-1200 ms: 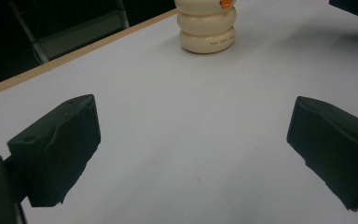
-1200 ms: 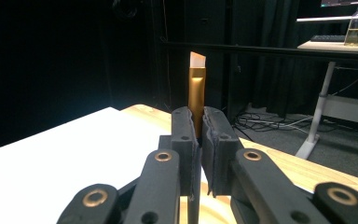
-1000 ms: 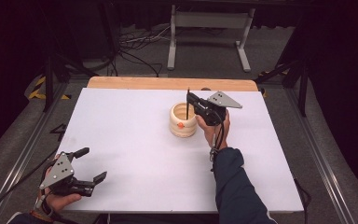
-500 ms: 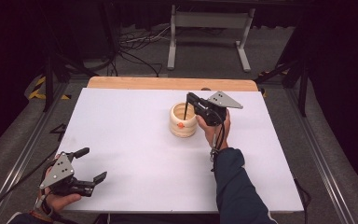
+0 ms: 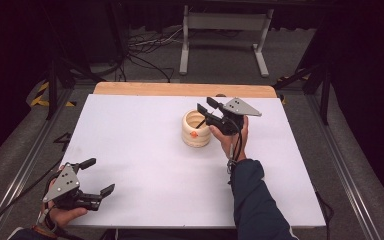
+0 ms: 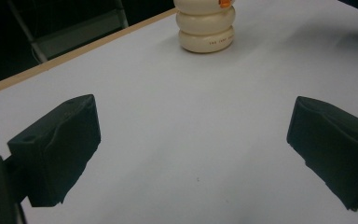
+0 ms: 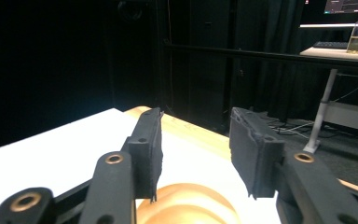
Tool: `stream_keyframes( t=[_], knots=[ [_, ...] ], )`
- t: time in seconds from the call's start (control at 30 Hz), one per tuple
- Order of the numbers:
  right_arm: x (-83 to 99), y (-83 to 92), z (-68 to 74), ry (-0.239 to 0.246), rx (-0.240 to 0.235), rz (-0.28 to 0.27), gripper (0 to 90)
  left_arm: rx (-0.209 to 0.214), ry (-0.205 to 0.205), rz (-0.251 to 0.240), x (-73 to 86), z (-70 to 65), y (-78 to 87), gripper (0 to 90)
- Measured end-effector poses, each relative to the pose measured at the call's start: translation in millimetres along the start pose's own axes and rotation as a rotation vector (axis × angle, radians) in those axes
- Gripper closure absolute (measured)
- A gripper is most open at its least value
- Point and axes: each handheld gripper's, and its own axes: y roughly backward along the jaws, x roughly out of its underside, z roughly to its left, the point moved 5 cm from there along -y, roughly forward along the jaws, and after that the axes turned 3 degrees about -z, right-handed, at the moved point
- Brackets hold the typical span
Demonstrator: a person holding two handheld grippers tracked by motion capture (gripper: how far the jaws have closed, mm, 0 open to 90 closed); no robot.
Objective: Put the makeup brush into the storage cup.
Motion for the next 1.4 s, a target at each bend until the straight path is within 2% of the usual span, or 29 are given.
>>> stream_keyframes(
  t=[0.03, 0.1, 0.2, 0.27, 0.57, 0.7, 0.9, 1.4],
  knots=[
    [-0.2, 0.2, 0.1, 0.001, 0.001, 0.001, 47.3, 0.001, -0.002, 0.000, 0.0, 0.0, 0.0, 3.4],
    [-0.3, 0.4, 0.0, 0.000, 0.003, 0.001, 45.7, 0.000, -0.001, 0.001, 0.0, -0.1, -0.2, 3.4],
    [-1.1, 1.1, 0.1, -0.003, -0.010, 0.001, 37.5, 0.000, -0.001, 0.000, -0.1, -0.2, -0.2, 3.4],
    [-1.1, 0.9, -0.1, 0.001, -0.006, 0.001, 36.3, 0.000, -0.002, 0.000, -0.2, -0.3, -0.1, 3.4],
    [-2.1, 0.4, -1.0, 0.038, 0.071, 0.018, 14.8, 0.006, -0.001, 0.005, 0.0, -1.2, -0.2, 3.4],
    [-2.9, 0.4, -1.2, 0.046, 0.090, 0.018, 9.2, 0.005, 0.000, 0.001, -0.1, -1.2, -0.5, 3.4],
    [-4.0, -0.1, 1.0, 0.064, 0.097, 0.022, 5.7, 0.005, -0.003, 0.007, 0.0, -1.4, -0.5, 3.4],
    [-12.8, 4.9, 5.5, 0.104, 0.098, 0.009, 6.1, -0.004, -0.011, 0.002, -0.8, -0.8, 0.4, 3.4]
  ],
)
